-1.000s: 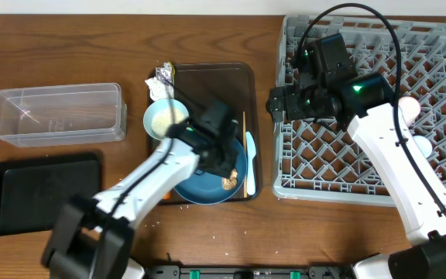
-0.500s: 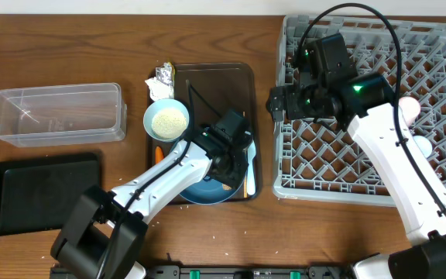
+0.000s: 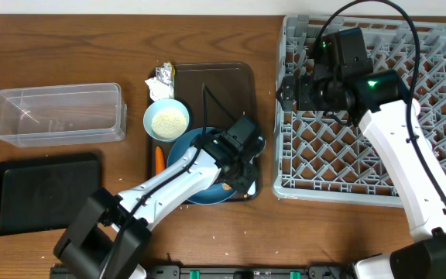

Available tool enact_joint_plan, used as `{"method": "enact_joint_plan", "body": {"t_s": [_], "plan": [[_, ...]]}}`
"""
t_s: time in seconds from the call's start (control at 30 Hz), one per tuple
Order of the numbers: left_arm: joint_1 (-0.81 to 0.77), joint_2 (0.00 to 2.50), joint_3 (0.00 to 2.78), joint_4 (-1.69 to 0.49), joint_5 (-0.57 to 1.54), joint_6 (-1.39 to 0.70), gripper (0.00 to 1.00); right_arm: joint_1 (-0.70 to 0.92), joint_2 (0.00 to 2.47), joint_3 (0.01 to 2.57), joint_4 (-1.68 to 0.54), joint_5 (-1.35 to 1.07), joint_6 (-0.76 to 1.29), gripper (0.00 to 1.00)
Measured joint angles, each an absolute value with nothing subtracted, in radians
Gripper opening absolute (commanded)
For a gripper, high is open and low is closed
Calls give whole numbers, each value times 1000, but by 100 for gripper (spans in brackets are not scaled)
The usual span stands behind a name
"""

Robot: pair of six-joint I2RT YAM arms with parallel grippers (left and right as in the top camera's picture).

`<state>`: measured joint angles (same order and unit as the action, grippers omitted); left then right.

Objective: Sort waste into correct bins and load items into the dishwasher rack
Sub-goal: 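Grasp the blue plate rim with the left gripper and lift it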

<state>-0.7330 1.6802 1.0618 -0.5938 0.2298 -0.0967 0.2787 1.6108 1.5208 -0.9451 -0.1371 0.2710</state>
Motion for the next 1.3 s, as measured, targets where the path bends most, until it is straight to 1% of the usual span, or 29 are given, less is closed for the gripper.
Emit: {"method": "enact_joint_plan", "body": {"t_s": [0.23,0.27,0.43,0.53,0.7,0.73,0.8,0.9,1.3], "plan": [[-733,1681,1062,-545,202,-101,56,276,1611,1521,-954,-154,271,99],[-733,1684,1062,-543,194,-102,53,276,1611,1521,-957,-156,271,99],[-733,1739,1063,-510,171,-105,49,276,1611,1521,-962,-159,271,99],[-733,1768,1063,-490,165,-109,40,276,1611,1521,-963,-160,271,99],[-733,1772,1063,-474,161,-115,21,276,1611,1521,-964,-161,271,99],[-733,1771,1063,-474,161,-117,15,276,1611,1521,-964,-161,271,99],[-734,1771,1064,-473,157,-123,10,276,1611,1521,-965,-161,271,99],[-734,1771,1070,-463,142,-109,6,276,1611,1521,-965,-160,271,99],[-734,1757,1078,-490,106,-132,6,276,1611,1521,-968,-160,271,99]]}}
